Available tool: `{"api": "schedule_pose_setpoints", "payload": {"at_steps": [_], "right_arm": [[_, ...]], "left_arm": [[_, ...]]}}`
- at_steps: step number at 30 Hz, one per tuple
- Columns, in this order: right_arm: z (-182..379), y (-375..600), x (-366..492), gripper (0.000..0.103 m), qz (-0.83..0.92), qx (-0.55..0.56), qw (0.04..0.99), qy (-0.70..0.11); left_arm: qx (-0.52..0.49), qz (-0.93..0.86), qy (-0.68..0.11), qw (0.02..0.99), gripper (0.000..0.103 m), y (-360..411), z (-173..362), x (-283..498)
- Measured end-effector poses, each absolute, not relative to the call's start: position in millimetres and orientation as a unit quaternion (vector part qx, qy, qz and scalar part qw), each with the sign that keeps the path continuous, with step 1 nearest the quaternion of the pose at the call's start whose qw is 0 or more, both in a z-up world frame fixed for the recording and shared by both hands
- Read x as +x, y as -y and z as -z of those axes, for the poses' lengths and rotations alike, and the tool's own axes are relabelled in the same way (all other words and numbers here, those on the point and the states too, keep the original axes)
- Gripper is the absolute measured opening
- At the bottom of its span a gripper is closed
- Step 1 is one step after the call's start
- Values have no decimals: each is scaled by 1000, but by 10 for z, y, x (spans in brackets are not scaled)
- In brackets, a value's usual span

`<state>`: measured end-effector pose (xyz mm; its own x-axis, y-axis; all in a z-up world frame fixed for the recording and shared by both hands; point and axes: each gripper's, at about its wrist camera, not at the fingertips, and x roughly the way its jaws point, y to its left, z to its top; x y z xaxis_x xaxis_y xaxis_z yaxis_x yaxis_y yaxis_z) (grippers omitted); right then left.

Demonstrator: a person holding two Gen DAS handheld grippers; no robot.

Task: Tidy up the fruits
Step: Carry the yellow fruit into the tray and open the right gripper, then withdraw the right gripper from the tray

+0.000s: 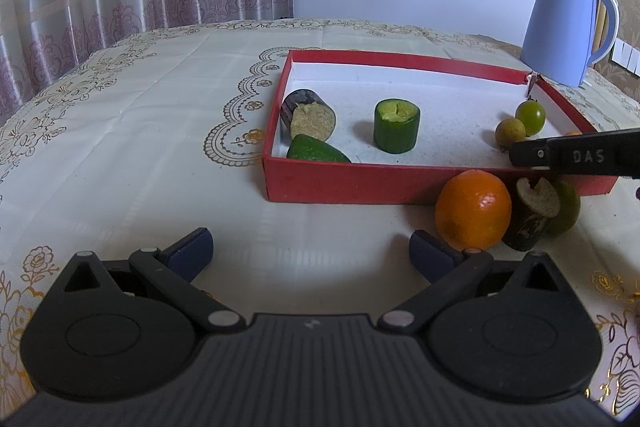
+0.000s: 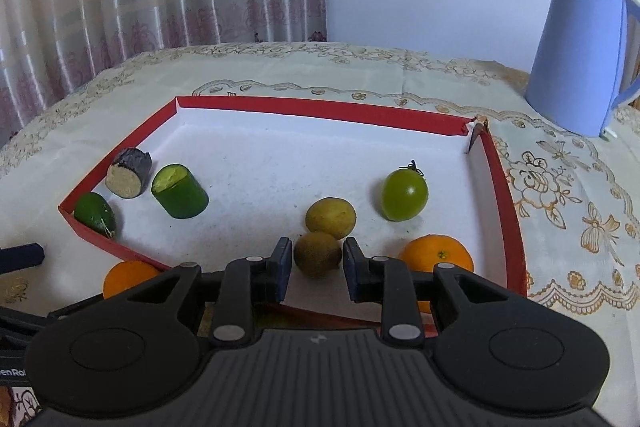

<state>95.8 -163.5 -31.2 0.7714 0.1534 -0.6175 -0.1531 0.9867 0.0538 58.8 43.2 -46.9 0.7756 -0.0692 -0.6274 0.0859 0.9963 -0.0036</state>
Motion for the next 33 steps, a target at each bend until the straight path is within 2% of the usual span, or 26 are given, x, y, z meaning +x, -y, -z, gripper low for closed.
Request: {"api": "schedule_pose_setpoints", "payload": {"at_steps": [3, 4, 5, 7, 12, 19, 24, 33], "right_arm": [[258, 1709, 861, 31, -81, 18, 946, -313], [232, 1745, 805, 36, -80, 22, 948, -306], [214, 1783, 737, 42, -80, 26, 950, -300], [192, 1851, 598, 65, -70, 28, 955, -288], [232, 2006, 242, 67, -29, 2, 964, -265], [529, 2310, 236, 68, 11, 25, 950, -312], [542, 2348, 200, 69, 17, 32, 953, -301], [565, 2306, 225, 85, 14, 20, 950, -312]], "left_arm": [[13, 41, -332, 942, 103, -431, 469, 588], [13, 41, -333, 942, 103, -433, 468, 588], [13, 41, -333, 942, 103, -432, 468, 588], [13, 41, -333, 942, 103, -431, 468, 588], [13, 41, -333, 942, 103, -431, 468, 588], [13, 41, -333, 942, 103, -431, 468, 588], [13, 41, -333, 942, 103, -434, 467, 587], [-8, 48, -325, 945, 103, -485, 451, 566]]}}
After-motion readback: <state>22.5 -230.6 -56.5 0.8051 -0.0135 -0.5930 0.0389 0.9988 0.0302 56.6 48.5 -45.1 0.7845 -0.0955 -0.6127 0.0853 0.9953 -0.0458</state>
